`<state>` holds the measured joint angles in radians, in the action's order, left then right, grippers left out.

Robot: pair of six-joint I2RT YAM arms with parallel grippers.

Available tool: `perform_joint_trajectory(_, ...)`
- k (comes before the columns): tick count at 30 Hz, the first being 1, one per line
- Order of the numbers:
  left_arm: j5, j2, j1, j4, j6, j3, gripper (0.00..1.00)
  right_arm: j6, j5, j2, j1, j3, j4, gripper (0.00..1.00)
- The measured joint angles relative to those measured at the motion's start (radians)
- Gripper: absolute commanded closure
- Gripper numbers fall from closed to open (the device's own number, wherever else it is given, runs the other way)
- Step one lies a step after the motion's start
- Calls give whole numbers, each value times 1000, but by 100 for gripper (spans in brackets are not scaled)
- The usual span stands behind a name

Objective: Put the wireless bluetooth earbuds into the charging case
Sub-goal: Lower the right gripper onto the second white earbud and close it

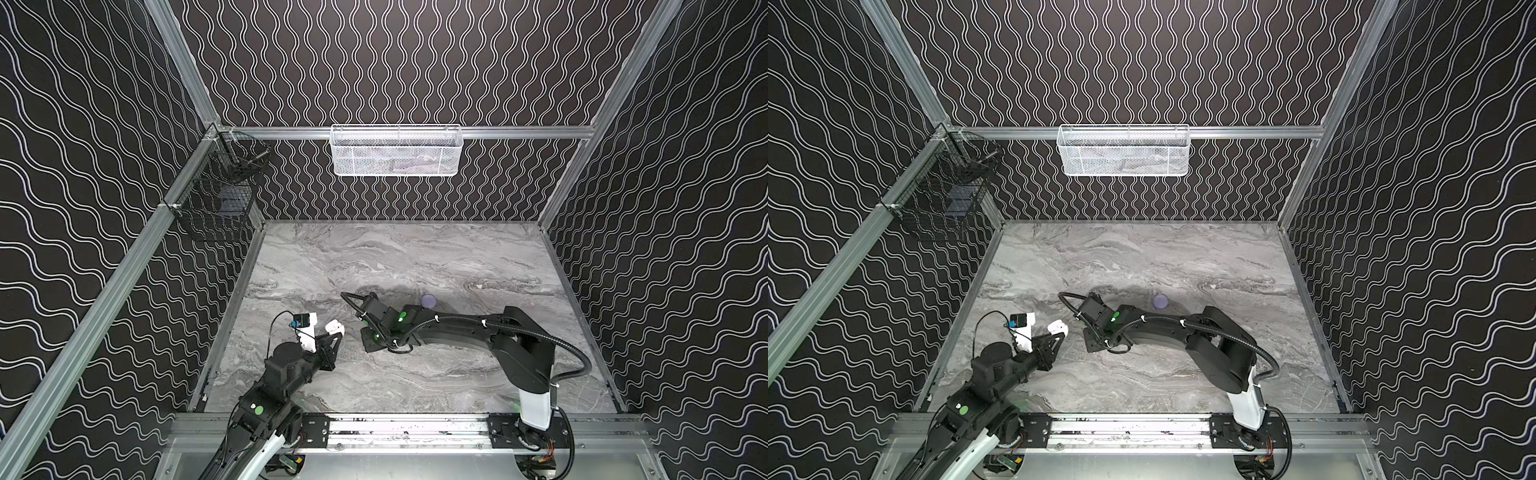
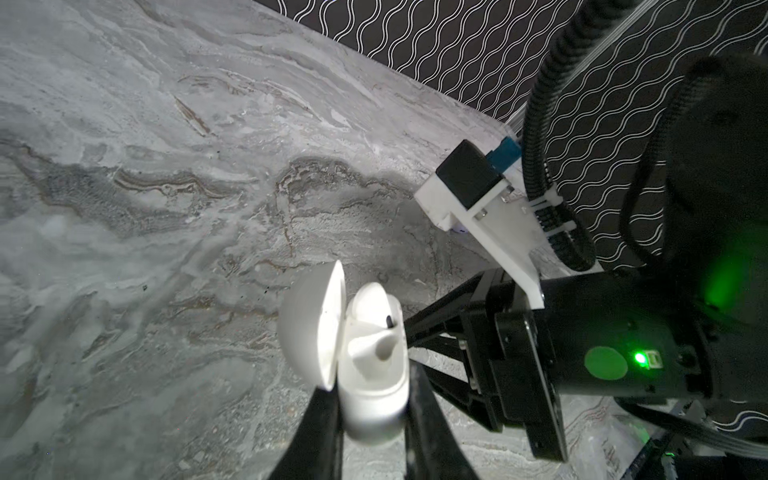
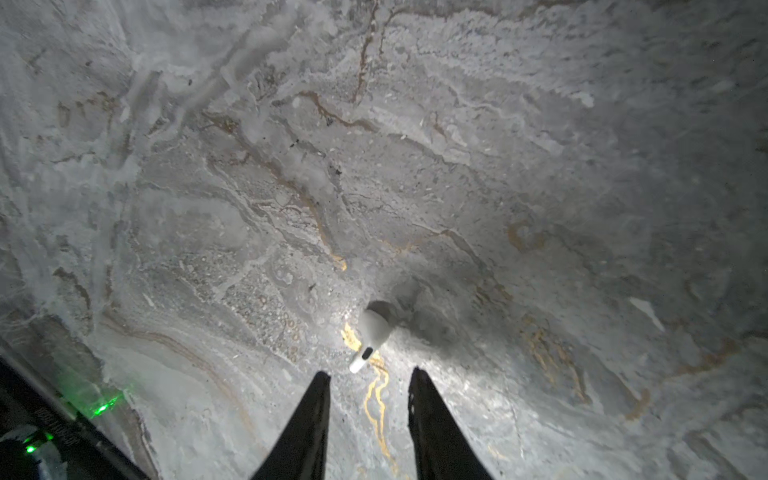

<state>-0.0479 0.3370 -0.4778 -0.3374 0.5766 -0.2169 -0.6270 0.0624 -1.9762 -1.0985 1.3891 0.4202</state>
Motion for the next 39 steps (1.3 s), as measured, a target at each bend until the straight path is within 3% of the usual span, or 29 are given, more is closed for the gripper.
perform_joint_trajectory(14,16,-53,0,-28,22,0,96,26,5,-88,-16,53,40,65)
perform_joint_trajectory(39,8,-55,0,-30,23,8,94,40,64,-114,-19,73,80,77)
